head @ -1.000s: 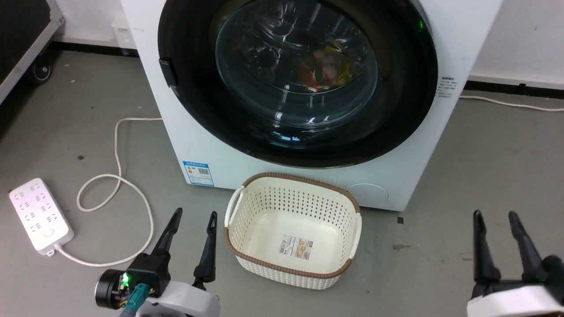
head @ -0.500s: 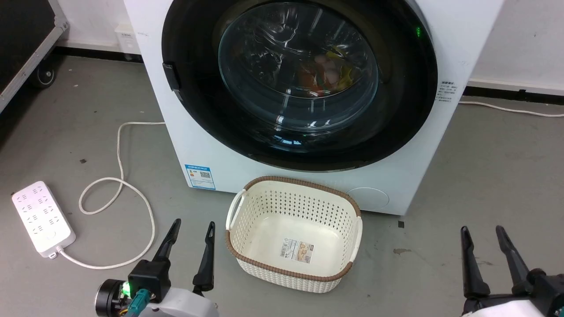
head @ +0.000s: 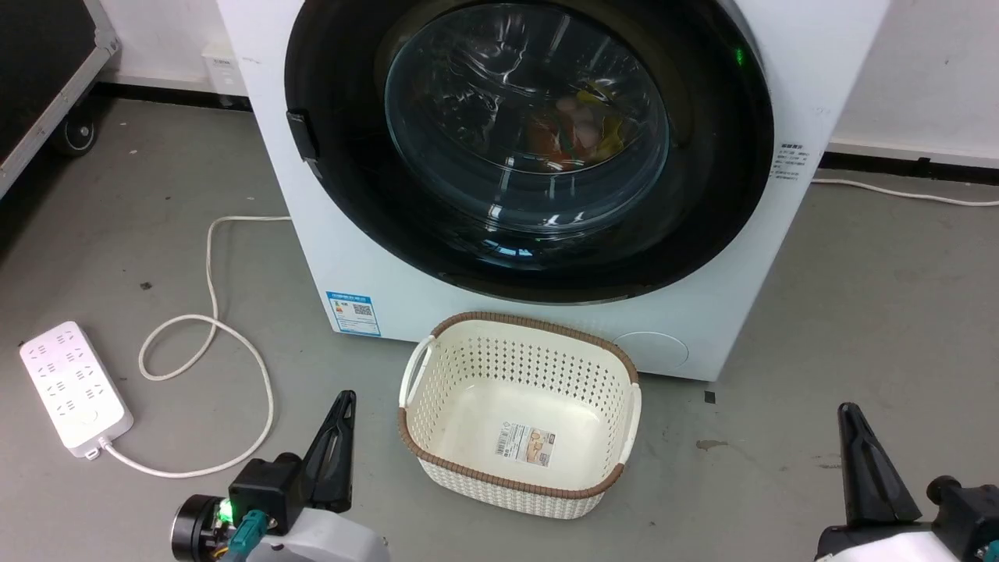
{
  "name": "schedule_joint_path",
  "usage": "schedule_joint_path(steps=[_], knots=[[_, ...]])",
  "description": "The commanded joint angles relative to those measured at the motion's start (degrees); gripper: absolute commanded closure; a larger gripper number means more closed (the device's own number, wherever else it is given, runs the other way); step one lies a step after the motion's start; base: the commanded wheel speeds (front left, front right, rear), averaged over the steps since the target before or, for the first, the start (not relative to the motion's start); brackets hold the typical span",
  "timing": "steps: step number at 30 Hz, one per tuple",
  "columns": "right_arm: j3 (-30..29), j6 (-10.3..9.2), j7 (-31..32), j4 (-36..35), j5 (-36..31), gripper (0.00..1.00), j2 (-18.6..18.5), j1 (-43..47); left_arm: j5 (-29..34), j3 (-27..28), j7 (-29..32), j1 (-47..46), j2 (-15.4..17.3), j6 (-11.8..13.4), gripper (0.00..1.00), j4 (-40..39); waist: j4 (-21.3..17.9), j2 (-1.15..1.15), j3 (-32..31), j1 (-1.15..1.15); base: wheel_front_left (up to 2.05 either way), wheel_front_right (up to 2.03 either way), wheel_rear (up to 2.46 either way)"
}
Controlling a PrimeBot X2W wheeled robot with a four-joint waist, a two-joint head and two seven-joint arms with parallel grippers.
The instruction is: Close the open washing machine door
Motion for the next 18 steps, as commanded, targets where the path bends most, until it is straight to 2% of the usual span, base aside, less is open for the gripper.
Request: schedule_joint_path(steps=[1, 18], knots=[[0.15, 0.0, 0.3, -0.16, -0.37, 1.0, 0.02, -0.24, 0.35, 0.25, 0.29, 0.14, -0.03, 0.2, 1.0, -0.31, -0.02, 0.0, 0.0, 0.0, 0.0, 0.0, 0.0], [0.91, -0.01, 2.3, -0.57, -1.47, 1.0, 0.06, -0.81, 1.33, 1.14, 2.28, 0.45, -0.29, 0.67, 1.0, -1.71, -0.37, 0.0, -0.07, 0.0, 0.0, 0.0, 0.0]])
